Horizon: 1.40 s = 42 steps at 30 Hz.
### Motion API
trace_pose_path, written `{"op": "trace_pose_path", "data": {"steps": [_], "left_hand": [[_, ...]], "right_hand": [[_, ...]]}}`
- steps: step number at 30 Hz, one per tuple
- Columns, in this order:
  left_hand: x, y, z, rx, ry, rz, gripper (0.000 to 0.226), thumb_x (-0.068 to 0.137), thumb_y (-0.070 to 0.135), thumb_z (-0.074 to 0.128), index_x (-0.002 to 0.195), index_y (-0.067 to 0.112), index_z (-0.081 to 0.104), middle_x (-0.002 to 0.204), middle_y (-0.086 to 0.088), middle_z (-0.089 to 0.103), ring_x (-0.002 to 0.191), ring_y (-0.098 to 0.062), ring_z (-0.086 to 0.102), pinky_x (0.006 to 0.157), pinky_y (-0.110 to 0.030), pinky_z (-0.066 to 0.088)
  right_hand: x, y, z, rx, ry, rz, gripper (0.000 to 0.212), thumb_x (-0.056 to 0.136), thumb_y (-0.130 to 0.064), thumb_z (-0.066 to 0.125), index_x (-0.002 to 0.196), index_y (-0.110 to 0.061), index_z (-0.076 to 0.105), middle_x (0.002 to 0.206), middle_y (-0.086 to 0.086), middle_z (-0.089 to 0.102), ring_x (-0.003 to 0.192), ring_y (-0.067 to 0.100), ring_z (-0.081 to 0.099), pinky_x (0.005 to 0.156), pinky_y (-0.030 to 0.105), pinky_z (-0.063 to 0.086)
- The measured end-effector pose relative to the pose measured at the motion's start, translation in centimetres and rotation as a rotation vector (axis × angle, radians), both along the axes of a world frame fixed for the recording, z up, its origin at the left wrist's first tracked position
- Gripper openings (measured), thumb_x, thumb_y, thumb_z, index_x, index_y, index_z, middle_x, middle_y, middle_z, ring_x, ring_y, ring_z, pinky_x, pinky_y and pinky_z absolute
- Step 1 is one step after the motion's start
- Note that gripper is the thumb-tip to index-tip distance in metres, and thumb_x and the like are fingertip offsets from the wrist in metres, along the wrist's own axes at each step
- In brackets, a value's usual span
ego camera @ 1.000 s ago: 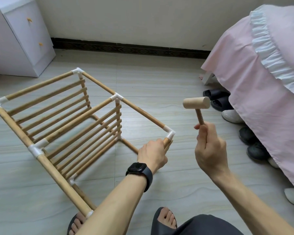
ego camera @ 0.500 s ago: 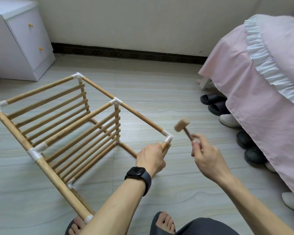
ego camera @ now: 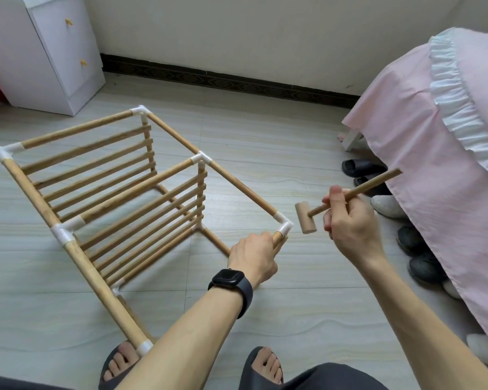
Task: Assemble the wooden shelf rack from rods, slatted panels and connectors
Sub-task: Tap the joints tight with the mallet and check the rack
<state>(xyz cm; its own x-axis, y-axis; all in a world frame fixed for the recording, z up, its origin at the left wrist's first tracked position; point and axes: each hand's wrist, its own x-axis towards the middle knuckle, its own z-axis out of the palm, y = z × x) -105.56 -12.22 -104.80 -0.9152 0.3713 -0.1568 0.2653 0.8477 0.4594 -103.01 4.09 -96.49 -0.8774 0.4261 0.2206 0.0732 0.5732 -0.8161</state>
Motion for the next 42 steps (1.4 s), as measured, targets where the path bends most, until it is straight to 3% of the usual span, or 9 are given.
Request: {"op": "trace_pose_path", "data": {"steps": [3,7,12,16,20,25,30,37,42], "left_hand": [[0.0,0.0,-0.3,0.008,0.005,0.005,0.012,0.095,0.025,0.057,0.094,0.018,0.048,0.078,0.001,0.052,0.070,-0.024,0.050,0.062,-0.035,0.037],[0.0,0.1,-0.3,0.012,0.012,0.007,0.015,0.096,0.027,0.057,0.094,0.019,0.045,0.075,0.002,0.044,0.073,-0.027,0.047,0.065,-0.035,0.035],[-0.3,0.1,-0.5,0.003,0.013,0.005,0.014,0.094,0.022,0.058,0.093,0.017,0.045,0.070,0.003,0.041,0.067,-0.024,0.045,0.062,-0.034,0.033],[-0.1,0.2,-0.6,0.001,0.009,-0.001,0.015,0.094,0.023,0.059,0.093,0.017,0.045,0.069,0.003,0.040,0.070,-0.025,0.046,0.063,-0.034,0.034],[-0.3,0.2,-0.8,-0.003,0.023,0.007,0.014,0.095,0.024,0.058,0.092,0.018,0.046,0.070,0.003,0.043,0.061,-0.020,0.043,0.055,-0.033,0.030],[-0.1,0.4,-0.6,-0.013,0.030,0.016,0.015,0.096,0.029,0.057,0.092,0.020,0.046,0.073,0.002,0.047,0.069,-0.026,0.050,0.060,-0.035,0.036],[0.2,-0.4,-0.2,-0.030,-0.012,-0.046,0.021,0.096,0.038,0.052,0.102,0.020,0.045,0.093,-0.003,0.065,0.084,-0.029,0.061,0.067,-0.038,0.044],[-0.7,-8.2,3.8,-0.340,-0.074,-0.382,0.064,0.089,0.080,0.026,0.099,0.027,0.060,0.085,0.003,0.067,0.076,-0.018,0.064,0.071,-0.038,0.057],[-1.8,-16.5,6.7,-0.582,0.035,-0.297,0.026,0.099,0.044,0.044,0.107,0.029,0.064,0.086,0.007,0.063,0.078,-0.012,0.060,0.071,-0.030,0.057]], "right_hand": [[-1.6,-1.2,0.0,0.034,0.253,-0.045,0.047,0.103,-0.062,0.036,0.079,-0.032,0.062,0.050,-0.007,0.060,0.053,0.014,0.063,0.057,0.022,0.045],[-3.4,-2.8,-2.3,0.314,-0.094,0.034,0.041,0.108,-0.042,0.040,0.084,-0.022,0.066,0.073,-0.003,0.071,0.082,0.028,0.070,0.070,0.025,0.041],[-4.3,-2.1,-1.6,0.311,0.253,-0.053,0.039,0.107,-0.046,0.039,0.085,-0.024,0.063,0.061,-0.021,0.059,0.062,-0.005,0.062,0.063,0.002,0.039],[-3.4,-2.9,-3.6,0.400,-0.049,0.079,0.039,0.108,-0.037,0.042,0.094,-0.010,0.067,0.070,-0.001,0.069,0.072,0.030,0.071,0.067,0.032,0.047],[-3.1,-2.5,-2.7,0.314,0.344,-0.078,0.051,0.109,-0.044,0.035,0.090,-0.010,0.067,0.065,-0.008,0.064,0.063,0.016,0.063,0.057,0.010,0.038],[-3.1,-3.0,-5.0,0.367,-0.116,0.083,0.043,0.107,-0.044,0.037,0.088,-0.016,0.063,0.064,-0.003,0.067,0.064,0.027,0.066,0.063,0.038,0.048],[-0.8,-2.9,-6.4,0.145,-0.030,-0.016,0.045,0.105,-0.053,0.032,0.091,-0.023,0.062,0.063,-0.019,0.063,0.060,0.005,0.059,0.060,0.029,0.045],[2.3,-3.0,-6.9,0.133,-0.039,0.042,0.033,0.100,-0.058,0.028,0.090,-0.040,0.054,0.066,-0.006,0.065,0.067,0.021,0.067,0.063,0.041,0.052],[2.1,-4.7,-6.4,0.222,-0.061,0.144,0.020,0.104,-0.045,0.043,0.098,-0.032,0.057,0.075,-0.007,0.068,0.073,0.019,0.065,0.070,0.043,0.054]]}}
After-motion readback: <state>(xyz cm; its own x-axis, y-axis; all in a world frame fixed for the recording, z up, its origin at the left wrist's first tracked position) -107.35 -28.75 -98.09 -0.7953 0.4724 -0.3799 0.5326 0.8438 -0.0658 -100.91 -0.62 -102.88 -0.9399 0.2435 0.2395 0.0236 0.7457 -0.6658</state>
